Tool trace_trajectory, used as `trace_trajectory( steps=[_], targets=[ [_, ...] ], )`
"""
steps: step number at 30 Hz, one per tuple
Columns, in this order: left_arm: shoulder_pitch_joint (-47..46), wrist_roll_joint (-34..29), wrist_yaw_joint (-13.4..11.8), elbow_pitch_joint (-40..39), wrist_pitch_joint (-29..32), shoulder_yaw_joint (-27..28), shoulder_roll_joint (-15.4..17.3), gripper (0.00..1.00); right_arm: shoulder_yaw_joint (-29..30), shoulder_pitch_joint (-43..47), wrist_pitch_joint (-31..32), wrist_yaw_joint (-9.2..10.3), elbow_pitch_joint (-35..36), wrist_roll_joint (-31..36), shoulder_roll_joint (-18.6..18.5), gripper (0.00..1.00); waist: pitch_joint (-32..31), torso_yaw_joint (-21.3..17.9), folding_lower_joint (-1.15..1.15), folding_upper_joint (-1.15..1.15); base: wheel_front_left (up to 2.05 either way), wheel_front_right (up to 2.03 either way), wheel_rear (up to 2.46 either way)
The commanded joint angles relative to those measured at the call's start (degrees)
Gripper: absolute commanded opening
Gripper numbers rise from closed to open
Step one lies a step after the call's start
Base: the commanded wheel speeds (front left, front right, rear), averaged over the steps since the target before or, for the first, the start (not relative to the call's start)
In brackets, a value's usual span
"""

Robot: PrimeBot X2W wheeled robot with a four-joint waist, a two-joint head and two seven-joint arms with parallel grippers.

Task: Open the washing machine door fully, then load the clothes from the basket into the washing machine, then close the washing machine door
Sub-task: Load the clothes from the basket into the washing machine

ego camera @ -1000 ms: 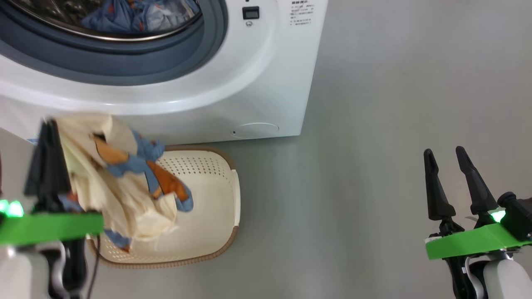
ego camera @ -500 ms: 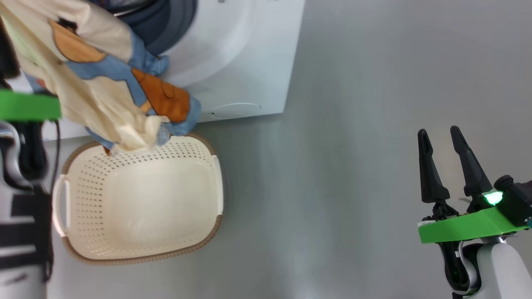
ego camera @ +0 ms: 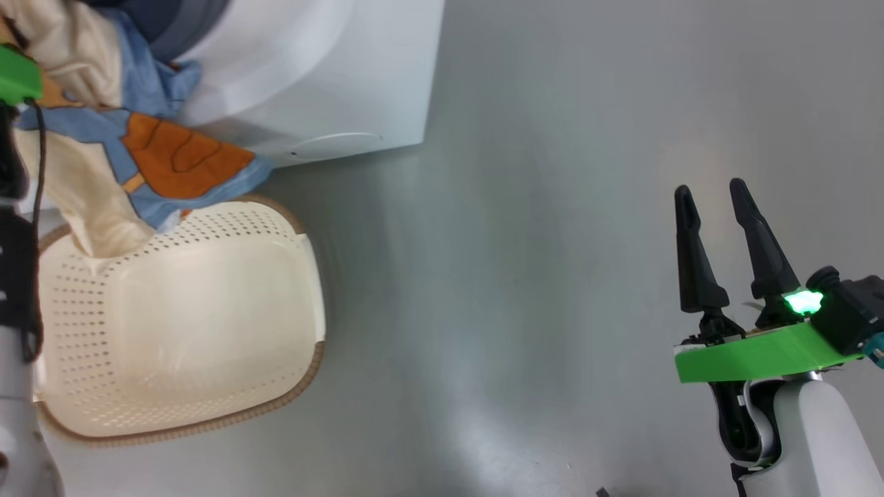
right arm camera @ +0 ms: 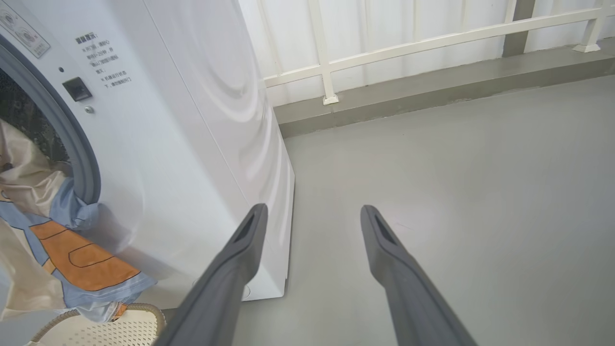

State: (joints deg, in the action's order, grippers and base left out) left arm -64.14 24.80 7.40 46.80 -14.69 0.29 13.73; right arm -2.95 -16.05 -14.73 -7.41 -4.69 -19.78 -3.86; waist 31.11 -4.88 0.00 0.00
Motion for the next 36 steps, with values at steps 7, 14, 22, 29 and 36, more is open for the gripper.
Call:
trace_trajectory(
  steps=[7, 14, 22, 29, 36],
  targets=[
    [-6.55, -1.86, 0.09, 9.71, -0.3, 0.41, 4.05, 0.0, -2.91, -0.66, -0.27, -0.08, 1.49, -0.43, 0.54, 1.0, 2.39, -3.28, 0.0, 0.0, 0.0, 0.0, 0.0],
    [-12.93, -3.98, 0.09, 18.09, -0.3, -1.2, 6.74, 0.0, -4.35, -1.21, -0.27, -0.08, 1.54, -0.89, 0.83, 1.0, 3.97, -5.85, 0.0, 0.0, 0.0, 0.0, 0.0],
    [-19.06, -5.81, -0.45, 20.95, -0.3, -2.87, 8.6, 0.0, -5.18, -1.19, -0.27, -0.08, 1.79, -1.36, 0.95, 1.0, 5.82, -7.62, 0.0, 0.0, 0.0, 0.0, 0.0],
    [-20.68, -8.14, -0.43, 3.14, -0.3, 0.81, 10.43, 0.0, -5.32, -2.19, -0.27, -0.08, 2.6, -2.49, 0.97, 1.0, 8.29, -8.26, 0.0, 0.0, 0.0, 0.0, 0.0],
    [-16.18, -10.43, -0.24, -0.23, -0.3, 3.48, 9.11, 0.0, -5.87, -2.83, -0.27, -0.08, 2.61, -3.09, 0.98, 1.0, 9.06, -7.84, 0.0, 0.0, 0.0, 0.0, 0.0]
  ],
)
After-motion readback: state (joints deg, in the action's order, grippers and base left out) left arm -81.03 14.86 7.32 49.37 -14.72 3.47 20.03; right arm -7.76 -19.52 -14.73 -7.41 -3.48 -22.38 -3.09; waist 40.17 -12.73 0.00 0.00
